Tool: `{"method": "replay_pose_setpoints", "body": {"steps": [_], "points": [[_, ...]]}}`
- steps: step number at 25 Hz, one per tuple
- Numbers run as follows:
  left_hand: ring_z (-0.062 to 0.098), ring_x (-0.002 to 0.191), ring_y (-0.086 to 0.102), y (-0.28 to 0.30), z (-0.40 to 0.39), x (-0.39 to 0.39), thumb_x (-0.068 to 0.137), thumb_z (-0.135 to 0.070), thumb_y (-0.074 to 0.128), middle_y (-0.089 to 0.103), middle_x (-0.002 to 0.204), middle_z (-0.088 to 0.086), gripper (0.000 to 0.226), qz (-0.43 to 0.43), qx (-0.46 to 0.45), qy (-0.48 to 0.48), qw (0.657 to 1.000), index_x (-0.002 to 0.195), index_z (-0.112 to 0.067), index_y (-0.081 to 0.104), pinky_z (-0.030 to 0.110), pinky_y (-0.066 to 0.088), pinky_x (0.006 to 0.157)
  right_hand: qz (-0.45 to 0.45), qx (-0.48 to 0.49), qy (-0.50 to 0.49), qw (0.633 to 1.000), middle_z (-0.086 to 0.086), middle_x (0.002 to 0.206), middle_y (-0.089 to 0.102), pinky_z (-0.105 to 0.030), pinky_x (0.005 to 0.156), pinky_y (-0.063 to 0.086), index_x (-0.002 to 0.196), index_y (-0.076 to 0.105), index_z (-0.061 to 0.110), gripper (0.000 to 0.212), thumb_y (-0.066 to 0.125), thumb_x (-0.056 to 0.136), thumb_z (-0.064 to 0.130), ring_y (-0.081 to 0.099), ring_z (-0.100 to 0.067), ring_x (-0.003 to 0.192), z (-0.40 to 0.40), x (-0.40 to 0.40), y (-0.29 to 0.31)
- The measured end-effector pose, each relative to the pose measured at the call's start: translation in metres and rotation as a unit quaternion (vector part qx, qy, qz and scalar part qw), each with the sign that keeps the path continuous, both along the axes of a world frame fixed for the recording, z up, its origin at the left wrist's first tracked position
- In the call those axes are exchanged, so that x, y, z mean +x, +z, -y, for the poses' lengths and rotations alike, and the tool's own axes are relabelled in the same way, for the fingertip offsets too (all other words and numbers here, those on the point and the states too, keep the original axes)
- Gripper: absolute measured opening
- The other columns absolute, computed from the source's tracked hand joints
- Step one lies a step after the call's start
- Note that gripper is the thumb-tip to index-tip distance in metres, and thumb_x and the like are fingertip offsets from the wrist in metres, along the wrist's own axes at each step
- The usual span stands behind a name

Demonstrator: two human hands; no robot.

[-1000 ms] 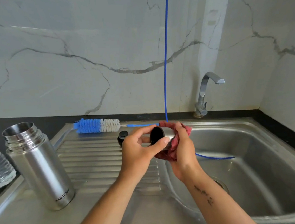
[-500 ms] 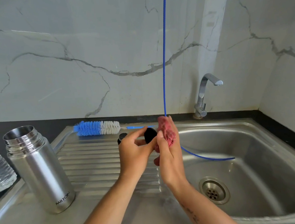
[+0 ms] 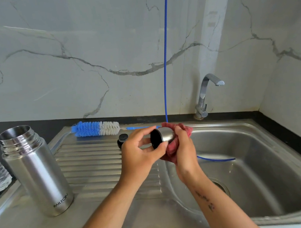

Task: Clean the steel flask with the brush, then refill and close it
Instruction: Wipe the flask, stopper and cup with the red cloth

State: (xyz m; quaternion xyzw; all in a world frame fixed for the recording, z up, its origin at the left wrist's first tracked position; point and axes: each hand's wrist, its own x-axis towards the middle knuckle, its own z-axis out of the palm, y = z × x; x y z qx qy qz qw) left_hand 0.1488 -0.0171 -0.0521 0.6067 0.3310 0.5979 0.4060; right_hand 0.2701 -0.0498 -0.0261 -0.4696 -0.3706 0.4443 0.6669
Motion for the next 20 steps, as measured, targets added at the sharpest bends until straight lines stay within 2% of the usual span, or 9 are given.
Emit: {"method": "replay_pose_setpoints", "body": {"steps": [2, 5, 7, 9, 12, 13, 15, 18, 20], "points": [[0.017, 0.095, 0.077, 0.001, -0.008, -0.006, 0.073, -0.016, 0.092, 0.077, 0.106, 0.005, 0.053, 0.001, -0.026, 0.036, 0.999, 0.122, -0.021, 0.073, 0.038, 0.063, 0.081, 0.071, 0.005, -0.027, 0.997, -0.004, 0.056, 0.057, -0.036, 0.075, 0.062, 0.093, 0.072, 0.007, 0.045, 0.037, 0.105, 0.032, 0.07, -0.022, 0.072, 0.003, -0.011, -0.006], [0.015, 0.09, 0.077, 0.001, -0.012, -0.008, 0.071, -0.023, 0.094, 0.078, 0.101, -0.001, 0.048, -0.003, -0.047, 0.055, 0.997, 0.115, -0.023, 0.075, 0.043, 0.062, 0.085, 0.171, 0.071, -0.059, 0.981, -0.001, 0.055, 0.058, -0.023, 0.054, 0.047, 0.104, 0.072, 0.012, 0.04, 0.038, 0.101, 0.035, 0.058, -0.01, 0.052, 0.012, -0.018, -0.004], [0.017, 0.093, 0.076, 0.0, -0.008, -0.003, 0.071, -0.015, 0.093, 0.077, 0.103, -0.003, 0.043, -0.014, -0.022, 0.022, 0.999, 0.11, -0.024, 0.077, 0.047, 0.062, 0.085, 0.166, 0.074, -0.051, 0.982, -0.001, 0.055, 0.058, -0.02, 0.048, 0.043, 0.104, 0.074, 0.004, 0.05, 0.038, 0.094, 0.038, 0.052, -0.01, 0.048, 0.011, -0.01, 0.0], [0.022, 0.102, 0.074, -0.004, -0.003, 0.0, 0.071, -0.009, 0.089, 0.076, 0.11, 0.002, 0.047, 0.001, 0.003, -0.023, 1.0, 0.116, -0.018, 0.076, 0.047, 0.063, 0.085, 0.111, 0.048, -0.041, 0.992, -0.005, 0.056, 0.059, -0.023, 0.051, 0.048, 0.105, 0.077, 0.011, 0.05, 0.033, 0.099, 0.036, 0.052, -0.009, 0.047, 0.006, 0.002, 0.006], [0.024, 0.106, 0.073, -0.003, -0.002, 0.0, 0.074, -0.008, 0.088, 0.074, 0.115, 0.008, 0.051, 0.012, 0.011, -0.036, 0.999, 0.122, -0.015, 0.074, 0.044, 0.063, 0.085, 0.0, -0.016, 0.007, 1.0, -0.006, 0.057, 0.062, -0.041, 0.067, 0.062, 0.096, 0.076, 0.019, 0.048, 0.03, 0.107, 0.03, 0.071, -0.022, 0.068, 0.005, 0.005, 0.006], [0.022, 0.104, 0.074, -0.001, -0.004, -0.002, 0.073, -0.013, 0.089, 0.075, 0.113, 0.006, 0.051, 0.01, 0.005, -0.017, 1.0, 0.122, -0.017, 0.074, 0.042, 0.063, 0.085, -0.003, -0.033, 0.007, 0.999, -0.009, 0.06, 0.065, -0.042, 0.067, 0.063, 0.084, 0.074, 0.017, 0.049, 0.033, 0.107, 0.031, 0.074, -0.025, 0.073, 0.005, -0.001, 0.005], [0.016, 0.098, 0.076, 0.002, -0.012, -0.009, 0.073, -0.021, 0.091, 0.077, 0.108, 0.003, 0.052, 0.009, -0.014, 0.036, 0.999, 0.122, -0.021, 0.074, 0.039, 0.062, 0.083, 0.095, -0.046, -0.028, 0.994, -0.008, 0.062, 0.07, -0.032, 0.063, 0.059, 0.067, 0.066, 0.013, 0.053, 0.036, 0.106, 0.032, 0.073, -0.017, 0.066, 0.007, -0.014, -0.002], [0.013, 0.091, 0.076, 0.002, -0.02, -0.016, 0.074, -0.022, 0.092, 0.077, 0.106, 0.003, 0.048, 0.007, -0.026, 0.067, 0.997, 0.118, -0.024, 0.074, 0.032, 0.061, 0.081, 0.23, 0.044, -0.055, 0.971, -0.008, 0.076, 0.071, -0.022, 0.057, 0.05, 0.093, 0.068, 0.008, 0.039, 0.038, 0.098, 0.033, 0.068, -0.012, 0.064, 0.012, -0.027, -0.01], [0.015, 0.092, 0.076, 0.002, -0.017, -0.013, 0.073, -0.016, 0.092, 0.077, 0.102, -0.001, 0.043, -0.023, -0.008, 0.033, 0.999, 0.11, -0.029, 0.075, 0.025, 0.058, 0.077, 0.308, 0.134, -0.044, 0.941, 0.008, 0.116, 0.07, -0.026, 0.081, 0.057, 0.129, 0.064, 0.017, 0.038, 0.042, 0.099, 0.022, 0.069, -0.004, 0.095, 0.009, -0.021, -0.011]]}}
